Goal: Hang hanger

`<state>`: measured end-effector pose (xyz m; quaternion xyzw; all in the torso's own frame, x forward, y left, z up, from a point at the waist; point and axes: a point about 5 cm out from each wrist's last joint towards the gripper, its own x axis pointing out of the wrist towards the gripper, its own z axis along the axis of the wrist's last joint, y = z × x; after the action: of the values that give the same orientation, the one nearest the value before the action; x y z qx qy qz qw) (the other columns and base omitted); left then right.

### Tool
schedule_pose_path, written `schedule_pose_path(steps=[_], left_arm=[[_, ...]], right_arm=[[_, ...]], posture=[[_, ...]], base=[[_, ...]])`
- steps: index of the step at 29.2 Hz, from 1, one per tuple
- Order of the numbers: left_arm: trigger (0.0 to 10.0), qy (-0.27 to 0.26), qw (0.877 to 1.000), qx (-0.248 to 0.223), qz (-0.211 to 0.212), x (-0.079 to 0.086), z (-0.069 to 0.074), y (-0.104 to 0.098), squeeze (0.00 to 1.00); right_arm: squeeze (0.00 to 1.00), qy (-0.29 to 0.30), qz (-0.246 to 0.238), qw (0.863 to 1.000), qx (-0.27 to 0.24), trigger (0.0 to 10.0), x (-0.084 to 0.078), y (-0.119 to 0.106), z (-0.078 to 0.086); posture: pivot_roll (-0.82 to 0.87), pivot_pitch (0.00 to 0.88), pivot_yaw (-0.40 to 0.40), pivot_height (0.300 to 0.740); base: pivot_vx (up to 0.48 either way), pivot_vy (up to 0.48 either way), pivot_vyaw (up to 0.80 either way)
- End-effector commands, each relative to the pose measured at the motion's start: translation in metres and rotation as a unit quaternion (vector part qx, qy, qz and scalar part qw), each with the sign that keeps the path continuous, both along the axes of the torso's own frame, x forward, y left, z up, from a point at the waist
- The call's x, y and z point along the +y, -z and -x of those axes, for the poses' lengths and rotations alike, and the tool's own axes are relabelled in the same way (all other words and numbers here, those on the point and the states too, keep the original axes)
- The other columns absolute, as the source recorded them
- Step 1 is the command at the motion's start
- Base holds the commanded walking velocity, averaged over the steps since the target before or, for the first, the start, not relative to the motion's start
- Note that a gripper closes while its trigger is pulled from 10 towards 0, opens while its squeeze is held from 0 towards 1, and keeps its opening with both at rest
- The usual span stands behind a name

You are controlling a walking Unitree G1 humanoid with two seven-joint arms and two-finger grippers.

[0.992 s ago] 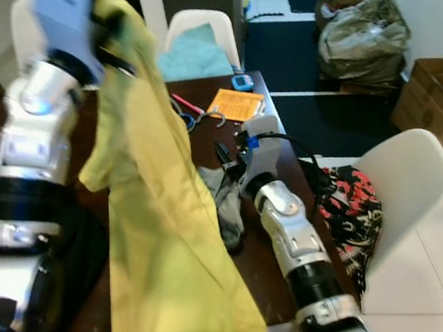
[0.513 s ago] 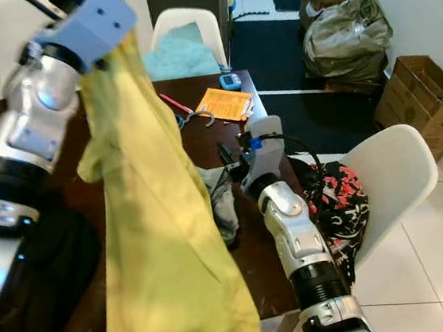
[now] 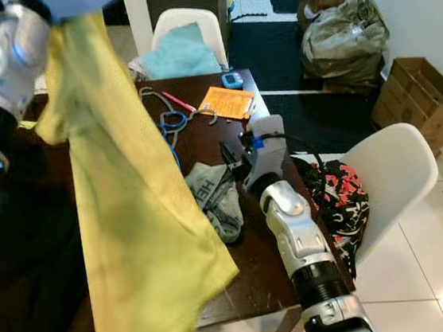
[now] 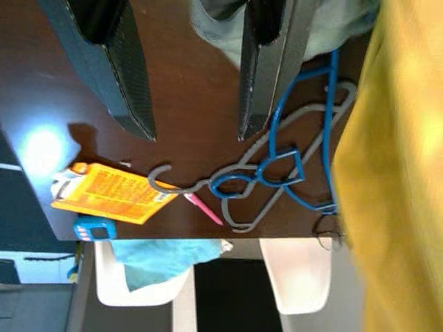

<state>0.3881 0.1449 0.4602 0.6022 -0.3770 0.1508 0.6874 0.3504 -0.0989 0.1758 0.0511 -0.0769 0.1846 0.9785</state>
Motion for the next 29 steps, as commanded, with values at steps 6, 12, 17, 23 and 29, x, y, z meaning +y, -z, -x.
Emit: schedule_pose_path(steps=[6,12,17,23,29], left_arm=[[10.0,0.208,0.973,0.094,0.04,-0.071,0.004,0.013,0.0],[10.0,0.483,0.815,0.287,0.139,-0.126,0.016,0.058,0.0],[10.0,0.51,0.794,0.293,0.151,-0.128,0.02,0.058,0.0],[10.0,0.654,0.668,0.287,0.208,-0.126,0.047,0.04,0.0],[10.0,0.653,0.637,0.269,0.309,-0.097,0.041,0.045,0.0]], right_arm=[[0.0,0.015,-0.002,1.0,0.012,10.0,-0.008,0.006,0.003],[0.0,0.018,0.0,1.0,0.016,10.0,-0.01,0.009,0.006],[0.0,0.018,0.0,1.0,0.017,10.0,-0.01,0.009,0.006],[0.0,0.011,-0.002,1.0,0.02,10.0,-0.005,0.011,0.006],[0.0,0.011,-0.007,1.0,0.021,10.0,-0.004,0.011,0.007]], posture=[[-0.05,0.116,-0.042,0.74],[-0.05,0.126,-0.039,0.74],[-0.04,0.128,-0.043,0.74],[-0.02,0.125,-0.038,0.74],[-0.02,0.128,-0.03,0.74]], base=[[0.0,0.0,0.0],[0.0,0.0,0.0],[0.0,0.0,0.0],[0.0,0.0,0.0],[0.0,0.0,0.0]])
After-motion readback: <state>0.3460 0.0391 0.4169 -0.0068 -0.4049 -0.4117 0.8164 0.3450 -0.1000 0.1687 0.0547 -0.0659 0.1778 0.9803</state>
